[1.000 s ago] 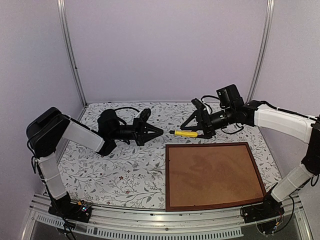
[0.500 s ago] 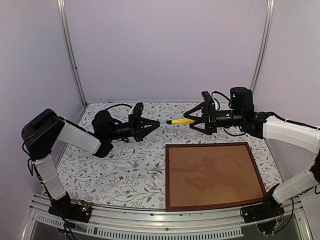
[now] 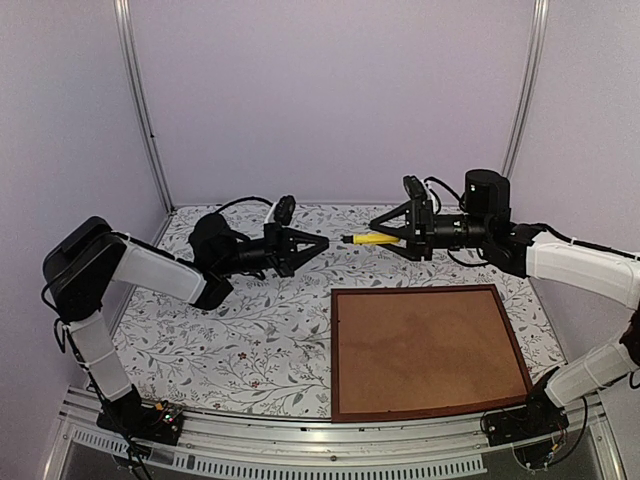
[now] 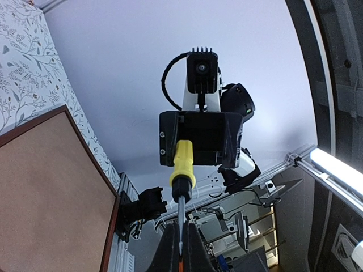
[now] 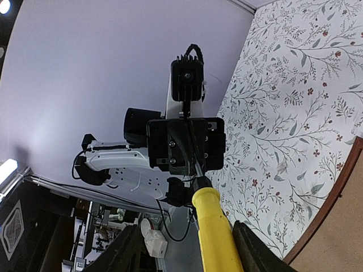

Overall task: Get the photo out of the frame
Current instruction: Pass from the left arm to the right

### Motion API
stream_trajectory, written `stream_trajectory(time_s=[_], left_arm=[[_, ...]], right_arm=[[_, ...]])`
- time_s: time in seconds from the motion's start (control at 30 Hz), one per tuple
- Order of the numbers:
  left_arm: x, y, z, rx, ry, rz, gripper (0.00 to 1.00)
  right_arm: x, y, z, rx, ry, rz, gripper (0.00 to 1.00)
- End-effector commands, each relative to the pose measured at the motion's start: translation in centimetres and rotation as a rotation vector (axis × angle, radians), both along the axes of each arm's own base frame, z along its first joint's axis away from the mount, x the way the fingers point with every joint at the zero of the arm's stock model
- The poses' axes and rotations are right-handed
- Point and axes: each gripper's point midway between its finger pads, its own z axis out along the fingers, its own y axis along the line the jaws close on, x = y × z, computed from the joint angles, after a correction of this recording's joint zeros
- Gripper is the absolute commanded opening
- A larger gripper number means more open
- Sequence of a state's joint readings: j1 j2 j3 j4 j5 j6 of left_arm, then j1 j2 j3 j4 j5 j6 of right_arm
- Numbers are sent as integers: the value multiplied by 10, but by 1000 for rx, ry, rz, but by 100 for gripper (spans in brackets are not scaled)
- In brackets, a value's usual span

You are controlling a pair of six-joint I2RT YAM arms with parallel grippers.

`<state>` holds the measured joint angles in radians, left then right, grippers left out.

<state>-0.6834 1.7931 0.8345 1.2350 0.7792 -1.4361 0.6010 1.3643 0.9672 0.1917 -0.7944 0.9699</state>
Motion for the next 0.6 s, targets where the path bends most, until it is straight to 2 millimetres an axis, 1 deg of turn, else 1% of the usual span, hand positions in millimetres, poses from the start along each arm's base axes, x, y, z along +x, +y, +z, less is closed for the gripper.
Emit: stream_trajectory(time_s=[0.0, 0.1, 0.2, 0.33, 0.57], left_arm=[[-7, -1, 20, -19, -66, -18, 0], [-7, -1, 21, -18, -68, -18, 0], [-8, -2, 22, -18, -74, -28, 0], [-8, -4, 20, -4, -71, -36, 0], [-8, -4, 20, 2, -71, -38, 0]], right_arm=[[-7, 5, 9, 29, -23, 53, 54], [-10, 5, 6, 26, -14, 70, 46], [-11, 4, 2, 13, -12, 70, 42], [-11, 4, 2, 6, -20, 69, 34], [-9, 4, 1, -3, -23, 67, 18]])
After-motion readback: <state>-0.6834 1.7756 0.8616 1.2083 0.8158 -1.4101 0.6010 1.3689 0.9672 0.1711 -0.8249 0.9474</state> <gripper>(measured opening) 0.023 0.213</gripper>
